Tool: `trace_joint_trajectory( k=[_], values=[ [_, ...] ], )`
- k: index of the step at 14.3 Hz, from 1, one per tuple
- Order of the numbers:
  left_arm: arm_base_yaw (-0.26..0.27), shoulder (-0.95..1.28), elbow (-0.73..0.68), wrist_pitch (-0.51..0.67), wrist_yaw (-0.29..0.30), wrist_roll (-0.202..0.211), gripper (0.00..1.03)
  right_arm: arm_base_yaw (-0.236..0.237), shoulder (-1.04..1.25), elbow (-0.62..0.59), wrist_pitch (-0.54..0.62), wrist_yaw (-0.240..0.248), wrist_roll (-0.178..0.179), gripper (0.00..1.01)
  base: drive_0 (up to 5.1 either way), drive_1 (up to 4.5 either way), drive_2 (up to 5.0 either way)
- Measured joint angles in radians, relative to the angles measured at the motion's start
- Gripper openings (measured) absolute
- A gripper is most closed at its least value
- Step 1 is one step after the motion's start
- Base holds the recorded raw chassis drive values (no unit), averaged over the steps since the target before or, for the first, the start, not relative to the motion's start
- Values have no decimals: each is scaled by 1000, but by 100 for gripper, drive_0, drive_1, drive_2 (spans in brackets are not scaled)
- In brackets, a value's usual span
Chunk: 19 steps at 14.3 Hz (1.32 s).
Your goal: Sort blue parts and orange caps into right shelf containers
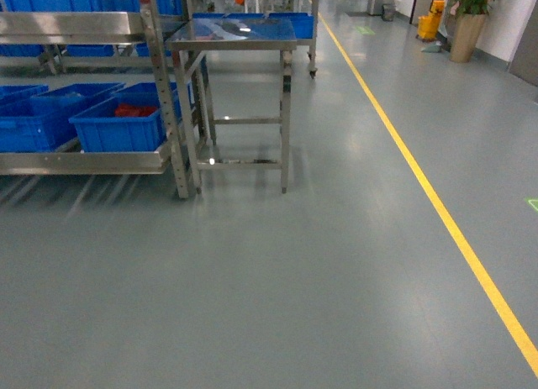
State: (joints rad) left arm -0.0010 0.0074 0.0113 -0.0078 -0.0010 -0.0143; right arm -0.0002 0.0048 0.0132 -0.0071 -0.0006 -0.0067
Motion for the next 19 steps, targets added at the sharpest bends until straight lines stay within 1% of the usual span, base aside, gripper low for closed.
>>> trace_joint_trajectory(
  k=[19],
  values=[
    [0, 0, 0, 2, 0, 0, 41, 0, 0, 0, 1, 0, 0, 43, -3, 424, -430]
  ],
)
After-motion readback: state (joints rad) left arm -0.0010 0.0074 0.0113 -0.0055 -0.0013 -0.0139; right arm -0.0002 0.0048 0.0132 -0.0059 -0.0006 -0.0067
